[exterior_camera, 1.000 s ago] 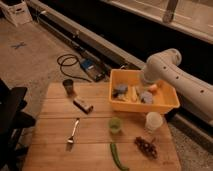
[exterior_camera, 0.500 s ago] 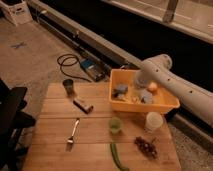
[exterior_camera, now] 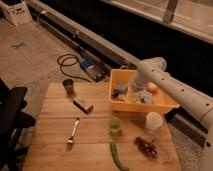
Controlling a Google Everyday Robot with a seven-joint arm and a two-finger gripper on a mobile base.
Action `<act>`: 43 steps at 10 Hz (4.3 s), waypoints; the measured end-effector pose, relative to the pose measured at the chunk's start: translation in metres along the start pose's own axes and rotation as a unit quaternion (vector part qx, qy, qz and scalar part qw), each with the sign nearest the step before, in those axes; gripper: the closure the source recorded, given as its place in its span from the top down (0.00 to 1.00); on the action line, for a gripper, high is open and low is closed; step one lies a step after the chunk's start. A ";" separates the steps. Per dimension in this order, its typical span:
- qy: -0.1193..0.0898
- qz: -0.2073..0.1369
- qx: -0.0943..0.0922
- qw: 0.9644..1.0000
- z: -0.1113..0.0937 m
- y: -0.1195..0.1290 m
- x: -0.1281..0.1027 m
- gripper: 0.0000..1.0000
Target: Place brush in plastic cup
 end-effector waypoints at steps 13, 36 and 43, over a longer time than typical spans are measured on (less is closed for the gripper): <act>-0.011 0.002 -0.063 0.998 0.027 0.032 -0.013 0.65; -0.021 0.089 -0.112 0.990 0.097 0.028 0.025 0.65; -0.021 0.087 -0.123 0.988 0.102 0.030 0.021 0.62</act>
